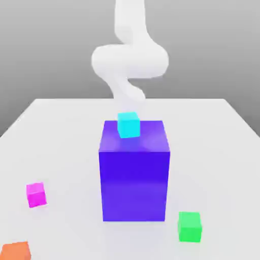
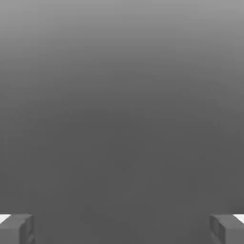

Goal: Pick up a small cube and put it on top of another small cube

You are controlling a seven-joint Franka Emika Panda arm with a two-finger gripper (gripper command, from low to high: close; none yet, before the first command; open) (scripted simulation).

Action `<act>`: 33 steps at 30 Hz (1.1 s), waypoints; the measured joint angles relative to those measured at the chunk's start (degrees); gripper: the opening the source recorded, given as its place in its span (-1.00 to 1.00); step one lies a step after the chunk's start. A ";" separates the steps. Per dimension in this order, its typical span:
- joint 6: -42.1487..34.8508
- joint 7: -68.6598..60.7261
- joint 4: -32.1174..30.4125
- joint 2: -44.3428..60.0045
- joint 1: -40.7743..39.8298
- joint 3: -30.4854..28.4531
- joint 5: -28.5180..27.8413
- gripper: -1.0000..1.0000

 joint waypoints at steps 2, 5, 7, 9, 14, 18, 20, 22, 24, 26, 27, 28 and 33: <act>2.53 1.95 -1.99 4.45 -1.95 -1.50 0.39 0.00; 6.12 4.68 -4.82 10.76 -4.77 -3.61 1.01 0.00; 8.49 6.48 -6.69 14.91 -6.58 -5.06 1.40 0.00; 10.84 8.29 -8.55 19.05 -8.19 -6.70 1.75 0.00; 16.75 12.69 -13.20 29.42 -12.56 -10.47 2.90 0.00; 21.46 15.94 -16.92 37.77 -16.88 -13.61 4.18 0.00; 23.80 17.44 -18.78 41.96 -18.98 -14.74 5.00 0.00; 26.24 18.46 -20.33 46.15 -20.49 -15.47 6.15 0.00; 29.19 16.92 -20.22 50.36 -22.01 -13.87 9.01 0.00; 32.31 14.53 -19.48 54.55 -24.31 -10.94 12.37 0.00; 33.92 13.42 -19.06 56.61 -25.86 -9.08 13.85 0.00; 35.55 12.39 -18.61 58.68 -27.38 -7.24 15.24 0.00; 36.64 11.84 -18.33 60.01 -28.53 -5.92 15.96 -1.00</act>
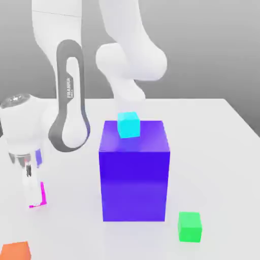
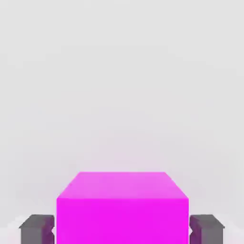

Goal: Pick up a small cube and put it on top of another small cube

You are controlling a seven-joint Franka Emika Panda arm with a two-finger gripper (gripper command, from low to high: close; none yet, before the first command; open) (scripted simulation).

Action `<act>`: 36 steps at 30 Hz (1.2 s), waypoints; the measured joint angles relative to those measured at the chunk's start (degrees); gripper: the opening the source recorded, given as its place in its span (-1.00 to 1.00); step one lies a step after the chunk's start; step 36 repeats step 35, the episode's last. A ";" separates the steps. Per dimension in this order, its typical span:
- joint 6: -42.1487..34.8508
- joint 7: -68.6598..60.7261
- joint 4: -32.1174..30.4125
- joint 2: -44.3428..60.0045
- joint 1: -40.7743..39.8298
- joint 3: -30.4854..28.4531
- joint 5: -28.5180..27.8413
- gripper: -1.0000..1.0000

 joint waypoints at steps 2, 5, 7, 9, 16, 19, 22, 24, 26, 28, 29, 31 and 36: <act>0.55 -0.24 0.14 0.67 -0.61 0.68 0.31 -1.00; -2.40 1.95 -0.72 -3.14 1.84 -2.44 -2.59 -1.00; -5.39 4.69 -1.61 -7.08 3.46 -4.88 -6.19 -1.00; -8.52 7.18 -2.37 -11.16 4.15 -6.34 -9.74 -1.00; -14.70 1.36 1.17 -15.43 16.66 2.75 -14.15 -1.00; -16.91 -1.62 2.71 -16.42 23.97 6.77 -15.58 -1.00; -18.96 -4.46 3.92 -17.09 32.12 11.07 -16.73 -1.00; -20.31 -6.30 4.69 -17.49 37.53 13.95 -17.52 -1.00; -20.89 -7.28 4.68 -17.33 42.25 16.02 -17.50 -1.00; -18.50 -6.71 4.53 -14.56 42.06 15.70 -18.01 -1.00; -16.82 -6.25 4.58 -12.73 42.13 15.43 -18.60 -1.00; -13.17 -5.23 4.76 -8.79 42.59 14.69 -19.95 -1.00; -11.51 -4.79 4.85 -7.02 42.90 14.27 -20.55 1.00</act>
